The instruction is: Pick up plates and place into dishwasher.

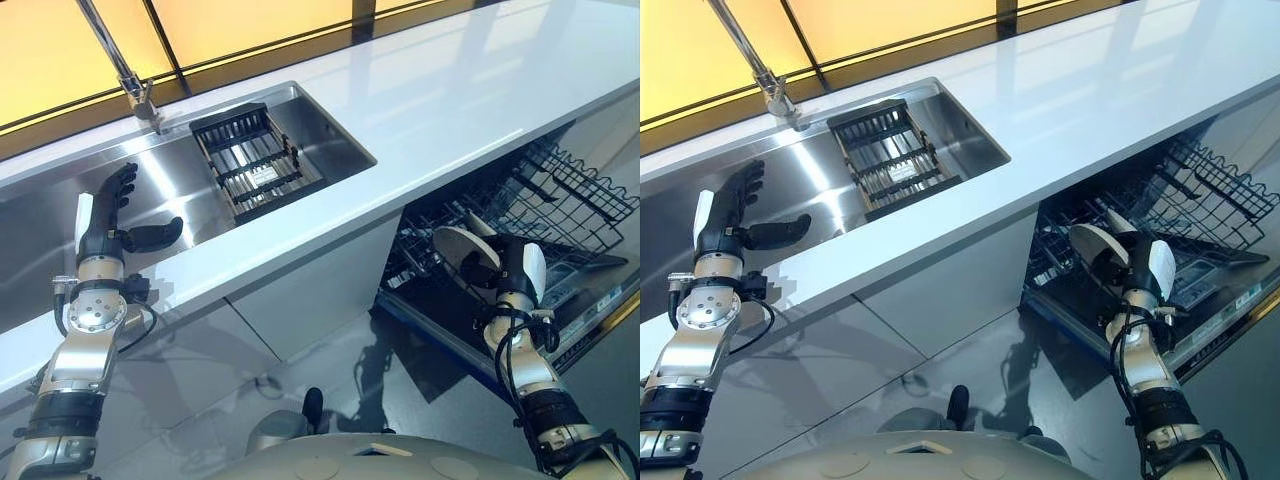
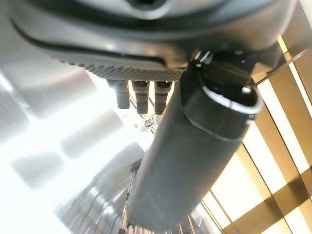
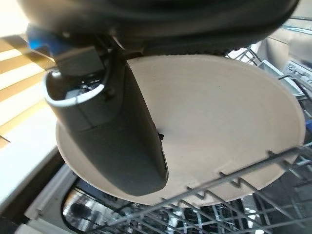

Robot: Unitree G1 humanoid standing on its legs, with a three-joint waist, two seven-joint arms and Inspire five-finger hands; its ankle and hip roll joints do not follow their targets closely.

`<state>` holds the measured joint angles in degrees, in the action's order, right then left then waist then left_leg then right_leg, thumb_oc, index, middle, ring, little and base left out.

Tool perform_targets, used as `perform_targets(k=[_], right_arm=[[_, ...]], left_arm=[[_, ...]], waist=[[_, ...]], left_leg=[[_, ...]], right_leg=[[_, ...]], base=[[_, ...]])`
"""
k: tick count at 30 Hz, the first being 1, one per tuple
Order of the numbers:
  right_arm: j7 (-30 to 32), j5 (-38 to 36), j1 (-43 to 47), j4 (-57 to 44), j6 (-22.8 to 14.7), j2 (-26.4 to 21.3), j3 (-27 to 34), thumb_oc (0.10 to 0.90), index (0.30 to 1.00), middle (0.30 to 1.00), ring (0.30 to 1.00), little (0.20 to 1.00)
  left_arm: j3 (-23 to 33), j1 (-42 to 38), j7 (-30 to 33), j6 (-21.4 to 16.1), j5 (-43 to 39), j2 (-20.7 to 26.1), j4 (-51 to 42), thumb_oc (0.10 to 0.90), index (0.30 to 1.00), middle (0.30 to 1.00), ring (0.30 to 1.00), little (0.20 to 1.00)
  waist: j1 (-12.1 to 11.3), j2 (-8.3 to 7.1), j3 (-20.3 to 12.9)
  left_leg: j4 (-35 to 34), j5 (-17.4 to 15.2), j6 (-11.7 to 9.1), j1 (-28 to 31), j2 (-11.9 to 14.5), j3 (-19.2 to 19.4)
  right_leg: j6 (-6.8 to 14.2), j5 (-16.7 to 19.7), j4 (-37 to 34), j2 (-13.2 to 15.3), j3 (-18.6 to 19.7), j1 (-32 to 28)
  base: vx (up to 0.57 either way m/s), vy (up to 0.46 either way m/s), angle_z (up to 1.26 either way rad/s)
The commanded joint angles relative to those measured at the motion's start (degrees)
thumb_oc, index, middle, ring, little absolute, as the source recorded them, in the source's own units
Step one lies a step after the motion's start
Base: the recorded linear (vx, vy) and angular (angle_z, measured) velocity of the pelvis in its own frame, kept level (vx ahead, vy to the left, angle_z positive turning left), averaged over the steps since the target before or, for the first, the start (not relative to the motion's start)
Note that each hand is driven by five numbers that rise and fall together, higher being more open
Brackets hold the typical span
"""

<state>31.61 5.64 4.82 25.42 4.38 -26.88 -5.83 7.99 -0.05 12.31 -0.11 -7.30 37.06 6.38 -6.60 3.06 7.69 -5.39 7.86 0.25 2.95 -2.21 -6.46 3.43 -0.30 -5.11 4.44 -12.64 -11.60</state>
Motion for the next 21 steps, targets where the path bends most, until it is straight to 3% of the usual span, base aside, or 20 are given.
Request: perform_targets(k=[1, 2, 3, 4, 12, 21], right_arm=[[1.3, -0.9, 5.2, -2.0, -0.2, -2.1, -4.0, 0.100, 0.300, 0.300, 0.300, 0.200], [0.9, -2.6, 5.5, -1.4, 0.4, -1.8, -4.4, 0.100, 0.300, 0.300, 0.300, 0.200], [0.7, -2.8, 5.6, -1.3, 0.4, -1.8, -4.5, 0.174, 0.364, 0.364, 0.364, 0.274], [0.5, -3.3, 5.7, -1.2, 0.3, -1.6, -4.7, 0.800, 0.900, 0.900, 0.900, 0.900], [1.6, -5.3, 4.9, -11.9, -3.7, -1.2, -2.1, 0.800, 0.900, 0.900, 0.900, 0.900], [-2.4, -6.7, 0.9, -23.4, -8.9, -2.4, 5.4, 0.800, 0.900, 0.900, 0.900, 0.900]], left_arm=[[0.2, -3.8, 0.4, -3.4, -0.9, 4.4, -2.1, 0.800, 0.900, 0.900, 0.900, 0.900], [-0.1, -4.0, 0.4, -3.1, -1.0, 4.3, -2.3, 0.800, 0.900, 0.900, 0.900, 0.900], [-0.2, -4.0, 0.4, -3.1, -1.0, 4.3, -2.4, 0.800, 0.900, 0.900, 0.900, 0.900], [-0.5, -4.0, 0.3, -3.0, -1.0, 4.2, -2.5, 0.800, 0.900, 0.900, 0.900, 0.900], [-1.0, -4.1, 0.5, -4.1, -0.8, 3.7, -1.3, 0.800, 0.900, 0.900, 0.900, 0.900], [0.8, -3.7, 0.2, -4.8, -0.5, 2.9, 1.0, 0.800, 0.900, 0.900, 0.900, 0.900]], waist=[[-1.4, 0.12, -2.5], [-1.6, 0.15, -2.4], [-1.6, 0.17, -2.3], [-1.6, 0.21, -2.2], [-0.1, 0.15, -0.9], [3.2, -0.85, -1.6]], left_leg=[[0.9, -6.2, -0.7, 2.4, -0.3, 2.5], [0.9, -6.2, -0.7, 2.4, -0.3, 2.4], [0.9, -6.2, -0.7, 2.4, -0.3, 2.4], [0.9, -6.2, -0.6, 2.4, -0.4, 2.3], [0.7, -6.5, 0.0, 2.8, -0.4, 3.2], [0.6, -7.6, 0.4, 4.0, 0.1, 6.4]], right_leg=[[0.7, -2.4, 6.2, 1.0, -1.4, 4.5], [0.7, -2.4, 6.2, 1.1, -1.5, 4.5], [0.7, -2.4, 6.2, 1.1, -1.5, 4.5], [0.7, -2.3, 6.3, 1.1, -1.5, 4.5], [1.1, -2.0, 6.6, 1.0, -0.4, 5.1], [1.7, -1.4, 5.5, 0.1, 2.2, 5.1]], base=[[0.04, 0.015, 0.21], [0.02, 0.009, 0.16], [0.02, 0.014, 0.12], [0.00, 0.000, 0.00], [0.00, 0.002, 0.00], [-0.04, -0.053, -0.09]])
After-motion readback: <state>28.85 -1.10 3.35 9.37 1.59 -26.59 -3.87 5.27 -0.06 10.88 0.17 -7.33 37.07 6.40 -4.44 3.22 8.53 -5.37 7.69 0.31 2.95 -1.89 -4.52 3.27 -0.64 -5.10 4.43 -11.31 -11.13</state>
